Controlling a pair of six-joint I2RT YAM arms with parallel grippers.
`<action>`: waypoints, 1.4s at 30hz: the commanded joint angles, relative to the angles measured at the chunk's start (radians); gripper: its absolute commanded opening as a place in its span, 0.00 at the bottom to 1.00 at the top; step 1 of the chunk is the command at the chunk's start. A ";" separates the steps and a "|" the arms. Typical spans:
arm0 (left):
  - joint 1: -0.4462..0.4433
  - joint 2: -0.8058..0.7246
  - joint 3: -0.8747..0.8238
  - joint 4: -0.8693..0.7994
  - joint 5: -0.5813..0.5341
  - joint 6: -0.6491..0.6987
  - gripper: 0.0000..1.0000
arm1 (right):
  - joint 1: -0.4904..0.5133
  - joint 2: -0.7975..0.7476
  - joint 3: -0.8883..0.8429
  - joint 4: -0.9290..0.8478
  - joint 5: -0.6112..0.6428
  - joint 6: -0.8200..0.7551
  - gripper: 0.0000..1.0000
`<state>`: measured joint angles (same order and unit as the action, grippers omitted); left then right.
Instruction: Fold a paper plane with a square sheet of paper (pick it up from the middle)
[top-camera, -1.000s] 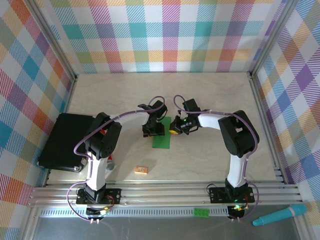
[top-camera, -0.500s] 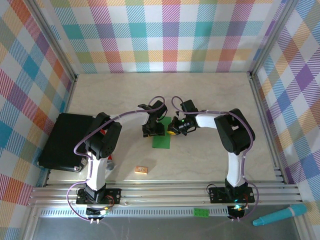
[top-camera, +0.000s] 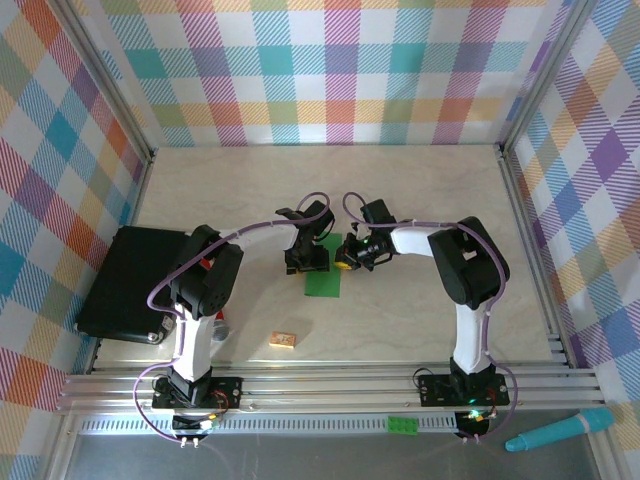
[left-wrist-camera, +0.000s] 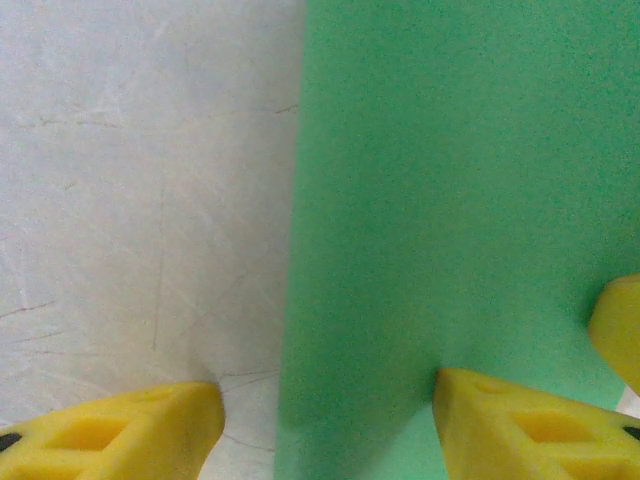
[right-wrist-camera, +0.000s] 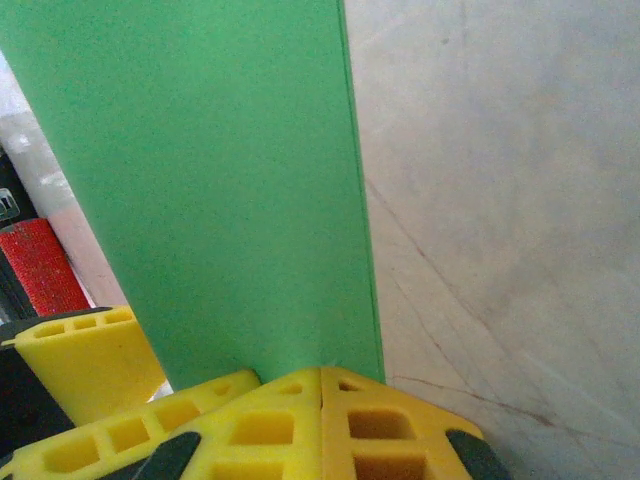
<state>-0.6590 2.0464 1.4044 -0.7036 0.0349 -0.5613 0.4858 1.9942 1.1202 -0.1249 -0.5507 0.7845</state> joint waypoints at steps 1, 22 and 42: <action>-0.005 0.128 -0.081 0.018 0.013 -0.015 0.62 | 0.007 0.038 0.013 -0.050 0.038 -0.032 0.03; 0.062 -0.247 -0.149 0.148 0.074 -0.096 0.57 | 0.008 0.048 -0.024 -0.147 0.129 -0.211 0.00; 0.078 -0.080 -0.171 0.473 0.369 -0.204 0.03 | 0.011 0.071 -0.004 -0.167 0.150 -0.248 0.00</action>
<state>-0.5838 1.9388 1.2011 -0.2344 0.3790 -0.7609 0.4908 2.0060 1.1458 -0.1711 -0.5323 0.5598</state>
